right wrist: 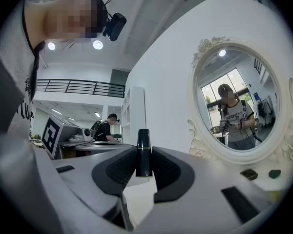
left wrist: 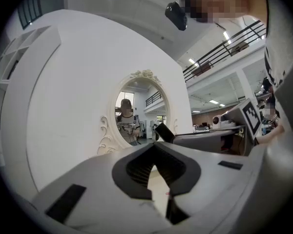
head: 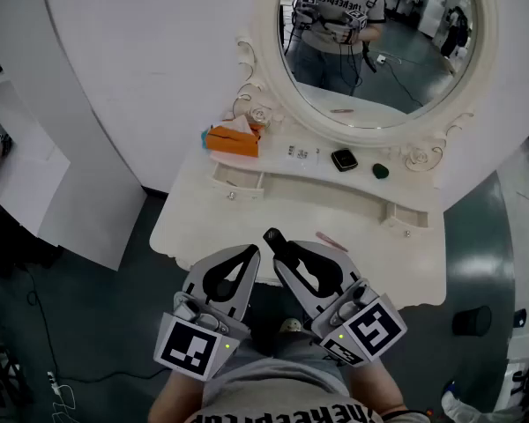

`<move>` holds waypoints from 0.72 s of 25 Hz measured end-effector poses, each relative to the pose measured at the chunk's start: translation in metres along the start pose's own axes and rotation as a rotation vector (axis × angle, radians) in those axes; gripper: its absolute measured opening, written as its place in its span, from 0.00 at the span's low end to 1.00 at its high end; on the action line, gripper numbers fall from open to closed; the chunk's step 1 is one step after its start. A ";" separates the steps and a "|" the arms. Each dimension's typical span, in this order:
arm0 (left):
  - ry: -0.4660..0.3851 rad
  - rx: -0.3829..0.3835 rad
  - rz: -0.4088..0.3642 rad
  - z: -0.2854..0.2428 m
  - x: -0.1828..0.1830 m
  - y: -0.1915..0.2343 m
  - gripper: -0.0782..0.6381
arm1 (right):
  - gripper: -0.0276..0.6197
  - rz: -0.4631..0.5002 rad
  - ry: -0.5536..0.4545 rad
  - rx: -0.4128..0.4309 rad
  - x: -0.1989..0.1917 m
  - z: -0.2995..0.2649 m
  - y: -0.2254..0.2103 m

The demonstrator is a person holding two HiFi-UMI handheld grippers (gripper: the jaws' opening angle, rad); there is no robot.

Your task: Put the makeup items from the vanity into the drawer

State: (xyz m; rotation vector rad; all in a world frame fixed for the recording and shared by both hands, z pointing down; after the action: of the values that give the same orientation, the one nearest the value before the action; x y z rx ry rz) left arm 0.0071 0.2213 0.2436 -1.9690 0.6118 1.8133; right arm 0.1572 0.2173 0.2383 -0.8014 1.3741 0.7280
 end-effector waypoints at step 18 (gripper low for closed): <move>-0.024 -0.034 -0.006 0.046 -0.007 0.015 0.13 | 0.23 0.018 0.008 -0.064 -0.006 -0.005 0.049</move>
State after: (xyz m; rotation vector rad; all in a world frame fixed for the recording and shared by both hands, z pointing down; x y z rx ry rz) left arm -0.0392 0.2350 0.2468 -1.9656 0.5710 1.8529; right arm 0.1133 0.2404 0.2407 -0.8437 1.3729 0.7869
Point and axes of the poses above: the fingertips, and each gripper's own axes: z backward along the fingers, y to its left, x out of its top, the point moved 8 cm from there along z, backward along the fingers, and after that the axes turned 13 degrees about -x, right-handed, at the moved point
